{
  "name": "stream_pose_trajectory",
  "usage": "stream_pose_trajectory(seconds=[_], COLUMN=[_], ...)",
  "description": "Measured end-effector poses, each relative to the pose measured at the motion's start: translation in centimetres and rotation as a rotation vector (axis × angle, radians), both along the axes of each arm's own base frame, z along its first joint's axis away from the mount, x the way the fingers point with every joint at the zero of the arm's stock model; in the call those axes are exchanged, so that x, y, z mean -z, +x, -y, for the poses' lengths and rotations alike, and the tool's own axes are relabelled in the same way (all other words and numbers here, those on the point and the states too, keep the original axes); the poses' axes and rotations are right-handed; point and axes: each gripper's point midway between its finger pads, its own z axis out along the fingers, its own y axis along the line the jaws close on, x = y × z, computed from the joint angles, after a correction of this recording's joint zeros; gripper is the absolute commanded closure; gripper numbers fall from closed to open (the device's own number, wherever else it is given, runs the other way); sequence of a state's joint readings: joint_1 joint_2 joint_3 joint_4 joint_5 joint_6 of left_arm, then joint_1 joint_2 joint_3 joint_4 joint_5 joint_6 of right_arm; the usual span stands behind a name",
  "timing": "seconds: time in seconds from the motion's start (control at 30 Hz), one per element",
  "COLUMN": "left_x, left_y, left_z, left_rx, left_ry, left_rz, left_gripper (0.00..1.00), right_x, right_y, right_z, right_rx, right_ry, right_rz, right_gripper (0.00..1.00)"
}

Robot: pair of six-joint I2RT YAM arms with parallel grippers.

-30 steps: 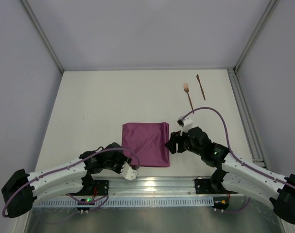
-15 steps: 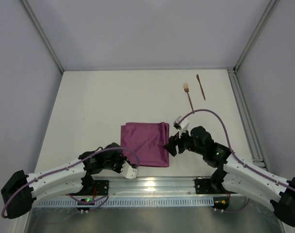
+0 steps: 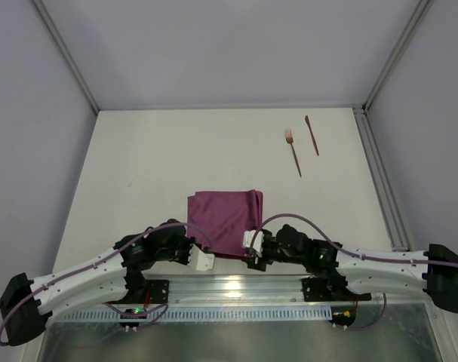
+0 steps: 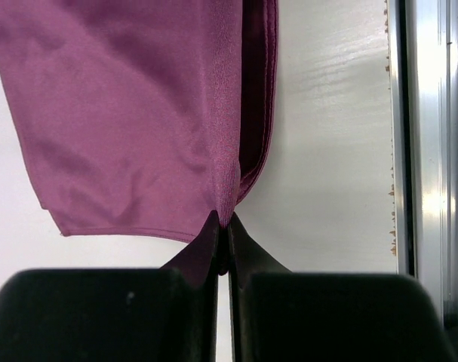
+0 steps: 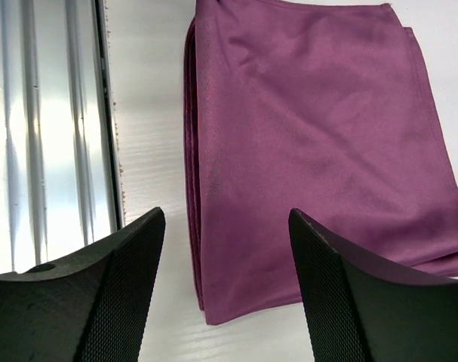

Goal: Fold the napkin into a case and place the utensils inside
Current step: Pick up the lower triangle-folded napkin from the center of the board.

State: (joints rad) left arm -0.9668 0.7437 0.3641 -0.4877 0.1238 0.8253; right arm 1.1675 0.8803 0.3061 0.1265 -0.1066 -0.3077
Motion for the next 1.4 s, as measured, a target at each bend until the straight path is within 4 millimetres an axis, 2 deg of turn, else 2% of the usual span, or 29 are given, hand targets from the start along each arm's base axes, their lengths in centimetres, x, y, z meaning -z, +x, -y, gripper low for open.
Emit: stream_pose_trajectory(seconds=[0.13,0.23,0.33,0.47,0.57,0.7,0.8,0.97,1.1,1.4], left_x=[-1.0,-1.2,-0.9,-0.9,-1.0,-1.2,-1.2,-1.2,-1.7,-1.8], left_y=[0.2,0.3,0.1,0.0,0.0,-0.1,-0.1,-0.2,-0.1,-0.3], left_z=[0.4,0.4,0.2,0.0,0.0,-0.1,0.0,0.0,0.2,0.4], left_rx=[-0.006,-0.006,-0.006,-0.006,-0.006,-0.009,-0.011,-0.023,-0.027,-0.036], left_ry=[-0.024,-0.024,-0.009,0.002,0.001,-0.004,-0.01,-0.015,-0.029,-0.042], left_rz=[0.011,0.011,0.002,-0.006,-0.006,-0.008,-0.011,-0.02,-0.021,-0.039], left_gripper=[1.0,1.0,1.0,1.0,1.0,1.0,1.0,1.0,1.0,1.0], right_x=[0.9,1.0,2.5,4.1,3.9,2.8,3.0,5.3,5.3,5.8], right_y=[0.2,-0.3,-1.1,-0.3,0.4,0.8,0.4,-1.2,-1.8,-1.0], right_z=[-0.9,-3.0,-5.1,-6.5,-7.1,-8.2,-8.4,-6.8,-7.1,-8.1], right_rx=[0.014,0.021,0.024,0.073,0.111,0.145,0.143,0.094,0.083,0.135], right_ry=[0.02,0.059,0.044,0.032,0.057,0.121,0.151,0.118,0.133,0.13], right_rz=[0.079,0.148,0.218,0.276,0.294,0.304,0.298,0.238,0.227,0.243], right_gripper=[0.28,0.26,0.23,0.21,0.21,0.21,0.21,0.21,0.21,0.21])
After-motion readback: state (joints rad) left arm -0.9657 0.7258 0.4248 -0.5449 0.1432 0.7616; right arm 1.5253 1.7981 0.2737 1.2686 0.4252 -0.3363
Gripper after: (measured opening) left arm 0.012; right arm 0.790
